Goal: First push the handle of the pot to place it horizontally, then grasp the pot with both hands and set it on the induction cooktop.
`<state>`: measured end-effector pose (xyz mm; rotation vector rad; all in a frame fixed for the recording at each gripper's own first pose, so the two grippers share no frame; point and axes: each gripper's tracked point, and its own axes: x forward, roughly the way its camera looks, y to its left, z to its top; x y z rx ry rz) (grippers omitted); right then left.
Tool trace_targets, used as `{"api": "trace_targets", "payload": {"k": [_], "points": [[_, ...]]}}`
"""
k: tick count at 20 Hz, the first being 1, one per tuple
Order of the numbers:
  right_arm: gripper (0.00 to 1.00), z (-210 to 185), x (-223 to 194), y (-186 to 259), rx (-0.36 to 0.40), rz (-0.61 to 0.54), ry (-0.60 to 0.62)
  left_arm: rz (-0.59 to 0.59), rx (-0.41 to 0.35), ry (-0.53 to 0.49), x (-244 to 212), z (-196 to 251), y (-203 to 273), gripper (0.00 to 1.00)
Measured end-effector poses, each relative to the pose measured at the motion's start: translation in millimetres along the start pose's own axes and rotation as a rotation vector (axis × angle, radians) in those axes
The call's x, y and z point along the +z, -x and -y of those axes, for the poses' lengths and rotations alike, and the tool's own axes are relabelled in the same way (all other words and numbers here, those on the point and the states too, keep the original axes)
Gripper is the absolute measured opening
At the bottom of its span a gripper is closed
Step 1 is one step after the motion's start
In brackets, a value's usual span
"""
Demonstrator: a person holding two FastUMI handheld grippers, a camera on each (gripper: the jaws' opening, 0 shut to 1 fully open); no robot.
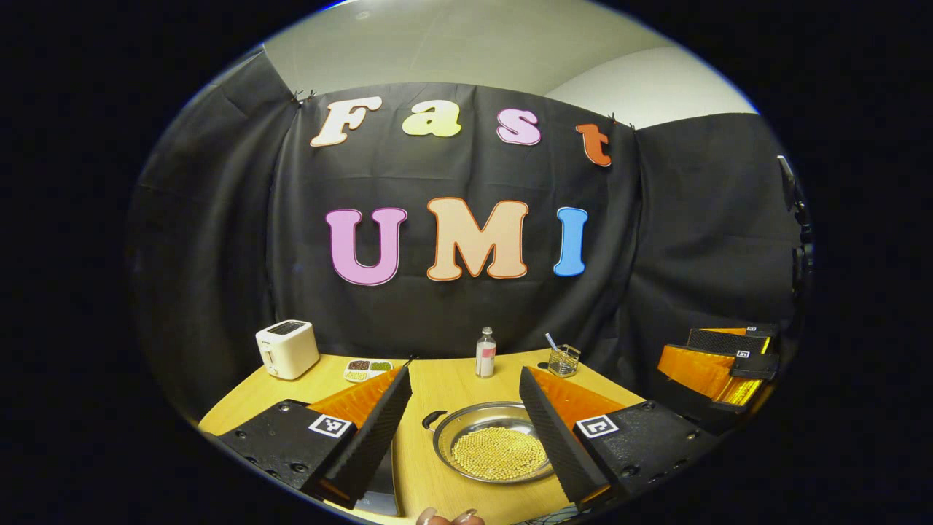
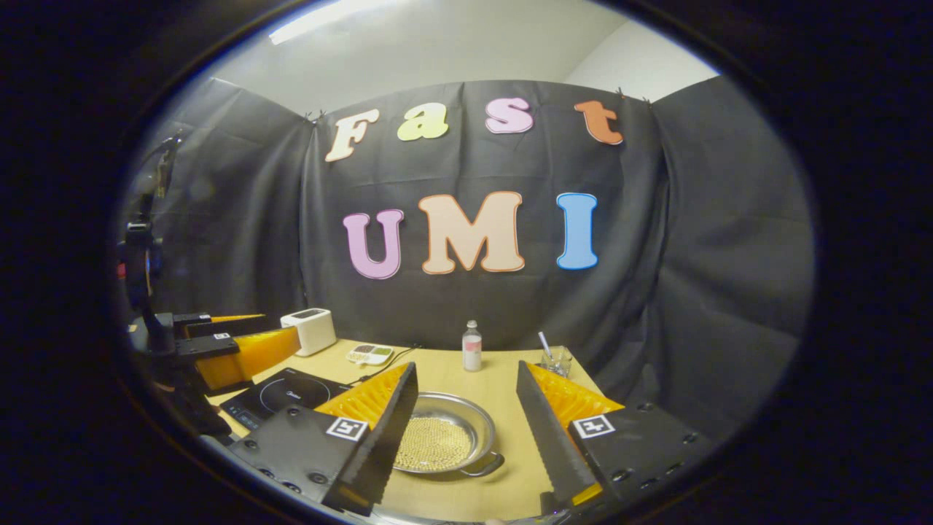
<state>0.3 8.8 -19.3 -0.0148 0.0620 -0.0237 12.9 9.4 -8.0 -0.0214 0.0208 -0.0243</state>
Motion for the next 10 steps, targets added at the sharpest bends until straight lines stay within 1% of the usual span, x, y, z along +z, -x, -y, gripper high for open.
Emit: {"api": "trace_targets", "payload": {"k": [1,2,3,4,7,8,9,10], "points": [[0.81,2.6,-0.8,-2.0,-0.007,0.003,0.003,0.002,0.001,-0.002,0.7,0.2,-0.1,0.93],[0.64,3.6,2.7,3.5,-0.004,0.006,0.004,0.004,0.002,-0.004,1.6,0.1,0.0,0.94],[0.47,0.4,0.3,-0.3,-0.001,0.006,0.006,0.005,0.003,-0.006,0.8,0.3,0.2,0.93],[0.49,1.2,-0.4,-0.8,-0.001,0.002,0.011,0.006,0.003,-0.007,1.6,0.5,0.3,0.96],[0.49,-0.8,-2.3,-0.3,0.006,-0.004,0.021,0.007,0.005,-0.003,2.3,0.2,-0.4,0.96],[0.49,-1.6,-2.3,0.1,0.008,-0.004,0.021,0.008,0.004,-0.002,1.8,1.0,-0.1,0.94],[0.49,-1.9,-3.2,-0.3,0.008,-0.006,0.021,0.007,0.006,-0.002,1.8,0.6,-0.7,0.94],[0.49,-1.4,-3.5,0.6,0.007,-0.009,0.023,0.007,0.007,-0.002,1.5,-0.7,-0.3,0.96]]}}
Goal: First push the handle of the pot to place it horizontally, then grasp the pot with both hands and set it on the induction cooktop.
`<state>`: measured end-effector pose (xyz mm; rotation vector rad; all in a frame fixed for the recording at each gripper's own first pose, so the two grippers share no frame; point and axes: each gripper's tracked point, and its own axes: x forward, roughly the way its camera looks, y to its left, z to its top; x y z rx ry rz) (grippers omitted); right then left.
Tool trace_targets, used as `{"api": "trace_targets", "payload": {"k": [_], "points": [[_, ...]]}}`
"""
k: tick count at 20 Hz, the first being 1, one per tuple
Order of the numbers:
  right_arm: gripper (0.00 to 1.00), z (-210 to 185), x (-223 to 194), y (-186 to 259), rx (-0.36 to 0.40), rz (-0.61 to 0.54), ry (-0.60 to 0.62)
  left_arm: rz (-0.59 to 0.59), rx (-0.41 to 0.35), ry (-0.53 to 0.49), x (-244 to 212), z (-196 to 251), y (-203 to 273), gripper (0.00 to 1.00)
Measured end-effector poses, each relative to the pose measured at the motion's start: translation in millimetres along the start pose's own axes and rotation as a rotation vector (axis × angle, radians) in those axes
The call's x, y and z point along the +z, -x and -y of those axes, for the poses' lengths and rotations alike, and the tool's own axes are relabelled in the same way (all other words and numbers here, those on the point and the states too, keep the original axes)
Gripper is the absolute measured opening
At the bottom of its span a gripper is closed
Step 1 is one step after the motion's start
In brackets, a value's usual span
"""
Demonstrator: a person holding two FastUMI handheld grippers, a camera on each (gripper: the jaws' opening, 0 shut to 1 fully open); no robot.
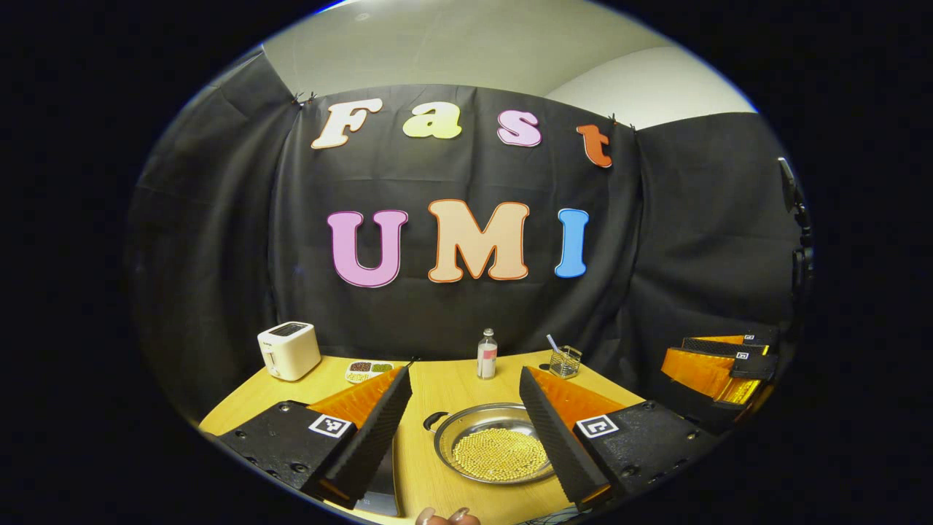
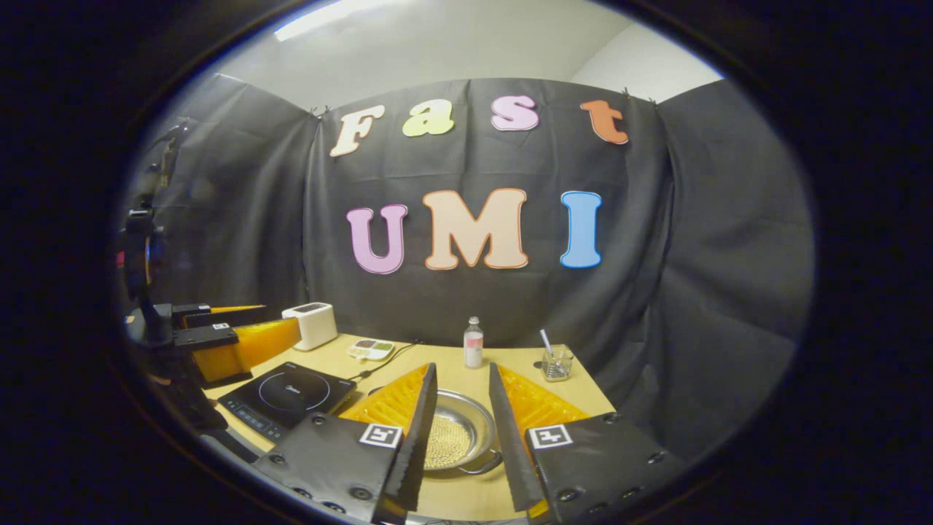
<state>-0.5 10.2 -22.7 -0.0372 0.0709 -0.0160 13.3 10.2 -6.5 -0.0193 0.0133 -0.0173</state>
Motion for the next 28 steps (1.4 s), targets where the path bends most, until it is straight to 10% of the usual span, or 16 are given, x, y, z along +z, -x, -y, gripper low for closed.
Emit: {"api": "trace_targets", "payload": {"k": [2,5,11,13,28], "points": [[0.49,-1,-2,5,0.003,-0.017,0.002,0.001,0.003,0.004,0,0,-1,0.96],[0.19,2,-5,-1,-0.011,-0.014,0.004,0.001,0.007,0.007,0,-2,-1,0.96],[0.19,2,-11,-6,-0.044,-0.033,0.028,-0.015,-0.020,0.008,-5,-1,-7,0.93],[0.03,2,-6,-4,-0.050,-0.018,0.022,-0.015,-0.032,0.004,-5,-2,-9,0.93],[0.00,-12,-69,-4,-0.085,-0.192,0.014,-0.087,-0.130,0.054,-37,-11,-24,0.96]]}}
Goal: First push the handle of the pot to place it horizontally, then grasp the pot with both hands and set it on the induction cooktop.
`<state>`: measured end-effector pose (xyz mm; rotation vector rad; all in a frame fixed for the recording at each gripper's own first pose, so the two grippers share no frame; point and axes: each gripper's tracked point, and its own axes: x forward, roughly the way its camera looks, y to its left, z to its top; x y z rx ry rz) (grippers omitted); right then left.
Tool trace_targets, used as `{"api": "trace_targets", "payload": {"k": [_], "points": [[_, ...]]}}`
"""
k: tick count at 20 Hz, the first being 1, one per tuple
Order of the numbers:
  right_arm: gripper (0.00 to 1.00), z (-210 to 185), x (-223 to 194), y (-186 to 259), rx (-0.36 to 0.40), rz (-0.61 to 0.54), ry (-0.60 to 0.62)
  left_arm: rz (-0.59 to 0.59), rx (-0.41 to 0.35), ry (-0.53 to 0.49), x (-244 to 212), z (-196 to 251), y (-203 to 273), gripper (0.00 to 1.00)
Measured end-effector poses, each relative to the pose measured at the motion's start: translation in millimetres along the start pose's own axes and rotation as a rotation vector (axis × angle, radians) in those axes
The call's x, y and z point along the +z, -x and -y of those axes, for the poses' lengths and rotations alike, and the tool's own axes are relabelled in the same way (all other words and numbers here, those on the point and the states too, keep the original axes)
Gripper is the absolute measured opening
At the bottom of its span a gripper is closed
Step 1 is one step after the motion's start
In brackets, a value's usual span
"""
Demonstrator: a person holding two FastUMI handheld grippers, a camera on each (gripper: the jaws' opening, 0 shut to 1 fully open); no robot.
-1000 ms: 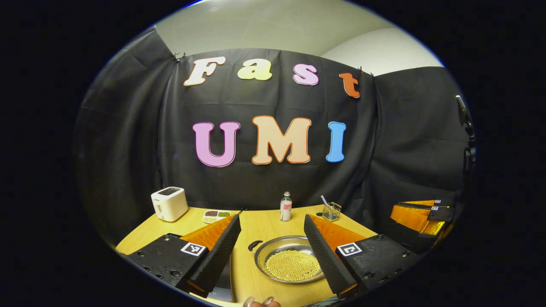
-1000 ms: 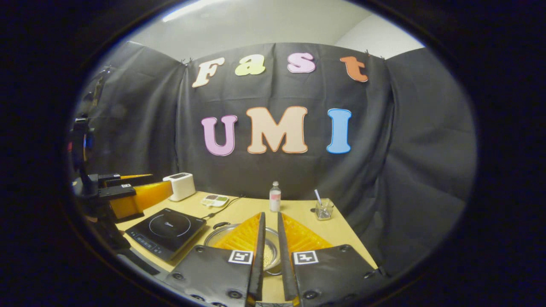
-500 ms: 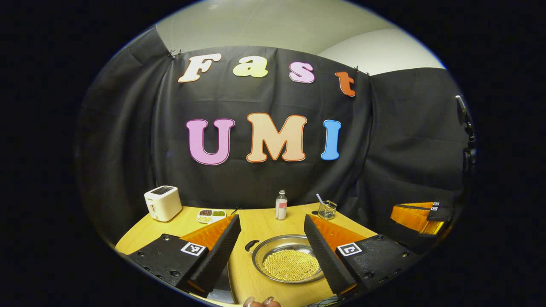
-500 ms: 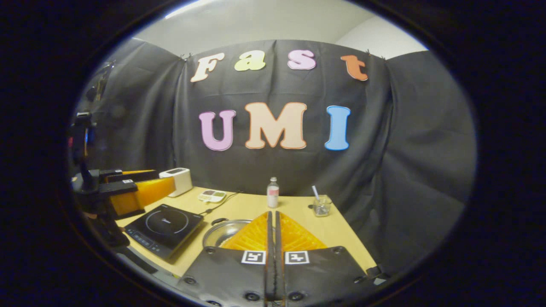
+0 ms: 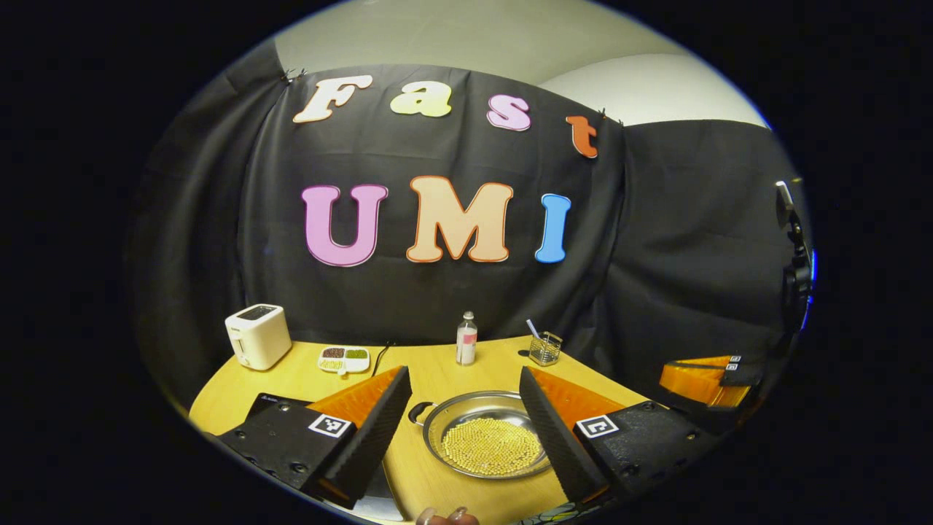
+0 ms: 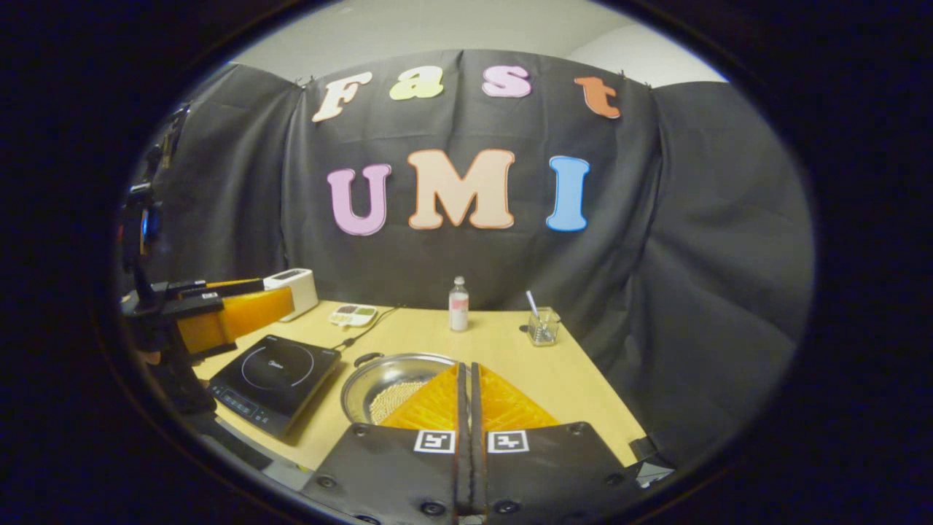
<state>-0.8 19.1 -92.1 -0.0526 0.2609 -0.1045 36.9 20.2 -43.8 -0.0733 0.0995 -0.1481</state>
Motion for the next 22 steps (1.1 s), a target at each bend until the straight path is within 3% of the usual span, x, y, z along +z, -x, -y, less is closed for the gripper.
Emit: {"api": "trace_targets", "payload": {"k": [3,4,7,9,17,22], "points": [[0.07,-5,-41,-12,0.047,-0.096,-0.014,-0.009,0.031,0.011,-5,-4,-3,0.96],[0.00,-6,-52,-17,0.067,-0.126,-0.019,-0.010,0.049,0.002,-8,-6,-6,0.96],[0.02,-7,-85,-35,0.128,-0.212,-0.030,-0.027,0.109,-0.020,-19,-12,-12,0.93],[0.02,-7,-103,-46,0.163,-0.264,-0.047,-0.033,0.141,-0.020,-24,-13,-17,0.97],[0.02,0,-184,-73,0.223,-0.474,-0.058,-0.095,0.269,-0.058,-48,-27,-27,0.97],[0.02,-7,-207,-82,0.262,-0.549,-0.075,-0.139,0.321,-0.041,-62,-34,-25,0.97]]}}
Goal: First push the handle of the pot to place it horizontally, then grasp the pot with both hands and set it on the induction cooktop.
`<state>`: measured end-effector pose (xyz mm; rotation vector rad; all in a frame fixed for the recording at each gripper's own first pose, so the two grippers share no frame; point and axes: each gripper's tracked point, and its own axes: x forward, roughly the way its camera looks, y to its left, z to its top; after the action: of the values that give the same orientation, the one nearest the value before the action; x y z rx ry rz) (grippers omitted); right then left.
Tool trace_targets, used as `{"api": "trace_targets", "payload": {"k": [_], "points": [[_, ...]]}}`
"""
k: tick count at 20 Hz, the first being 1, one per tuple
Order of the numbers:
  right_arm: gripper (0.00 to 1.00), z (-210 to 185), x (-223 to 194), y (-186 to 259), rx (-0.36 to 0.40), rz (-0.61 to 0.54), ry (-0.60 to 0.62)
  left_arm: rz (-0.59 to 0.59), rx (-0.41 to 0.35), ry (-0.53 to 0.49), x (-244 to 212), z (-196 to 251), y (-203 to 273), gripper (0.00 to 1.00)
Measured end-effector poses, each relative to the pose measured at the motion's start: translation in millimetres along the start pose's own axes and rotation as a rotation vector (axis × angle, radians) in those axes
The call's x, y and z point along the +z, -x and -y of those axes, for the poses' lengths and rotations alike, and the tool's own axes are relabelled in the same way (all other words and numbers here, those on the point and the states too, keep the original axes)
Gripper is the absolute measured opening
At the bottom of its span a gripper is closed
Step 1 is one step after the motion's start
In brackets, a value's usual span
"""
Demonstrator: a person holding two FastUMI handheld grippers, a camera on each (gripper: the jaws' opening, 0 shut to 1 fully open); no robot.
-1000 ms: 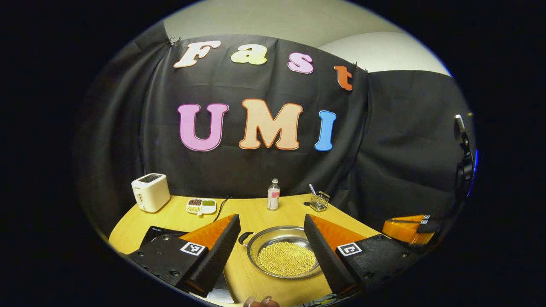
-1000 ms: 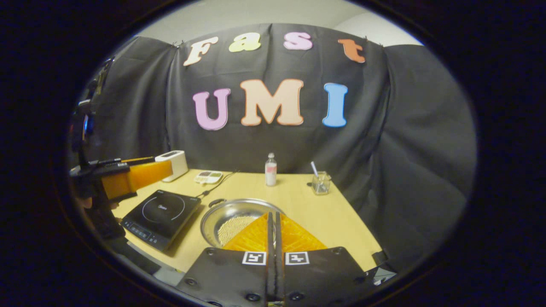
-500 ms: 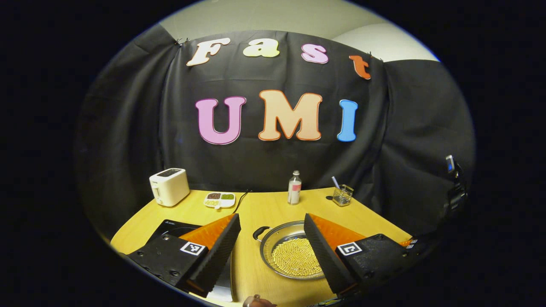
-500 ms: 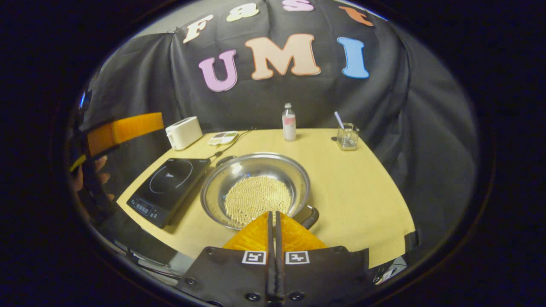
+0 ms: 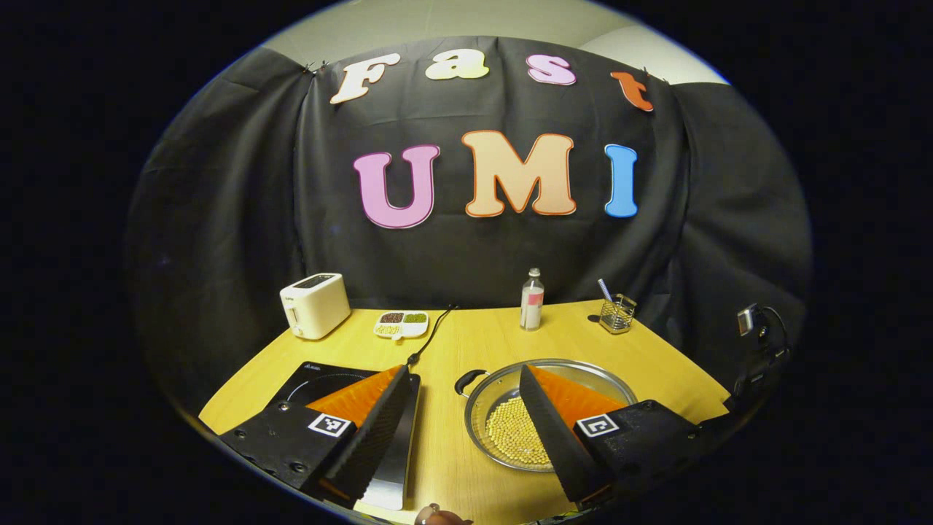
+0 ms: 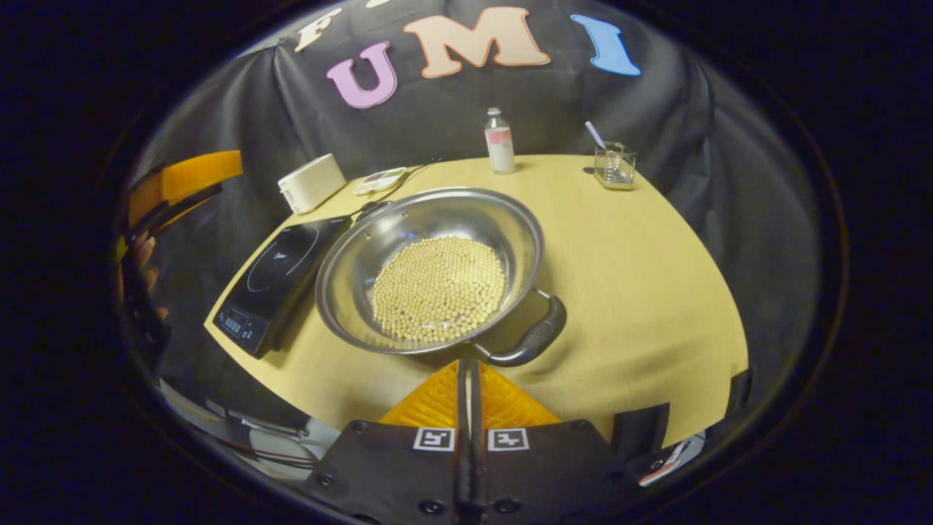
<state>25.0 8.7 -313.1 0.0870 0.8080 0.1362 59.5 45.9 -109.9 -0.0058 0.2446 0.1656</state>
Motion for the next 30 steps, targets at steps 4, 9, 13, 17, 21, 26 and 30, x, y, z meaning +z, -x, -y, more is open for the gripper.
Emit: {"api": "trace_targets", "payload": {"k": [4,9,13,17,21,26,30], "points": [[0.00,5,-4,-9,0.016,-0.034,-0.010,-0.015,0.039,-0.003,-3,-6,3,0.97],[0.02,14,4,-15,0.025,-0.040,0.015,-0.017,0.091,0.008,-2,-13,9,0.97],[0.02,20,9,-19,0.040,-0.042,0.029,-0.017,0.124,0.017,-2,-15,15,0.96],[0.02,30,17,-23,0.052,-0.041,0.053,-0.026,0.149,0.025,-5,-16,18,0.96],[0.02,38,23,-29,0.074,-0.048,0.070,-0.030,0.159,0.056,-8,-11,21,0.96],[0.02,49,31,-34,0.089,-0.049,0.101,-0.036,0.171,0.063,-10,-2,21,0.97],[0.02,57,40,-40,0.096,-0.046,0.118,-0.039,0.172,0.053,-11,5,20,0.97]]}}
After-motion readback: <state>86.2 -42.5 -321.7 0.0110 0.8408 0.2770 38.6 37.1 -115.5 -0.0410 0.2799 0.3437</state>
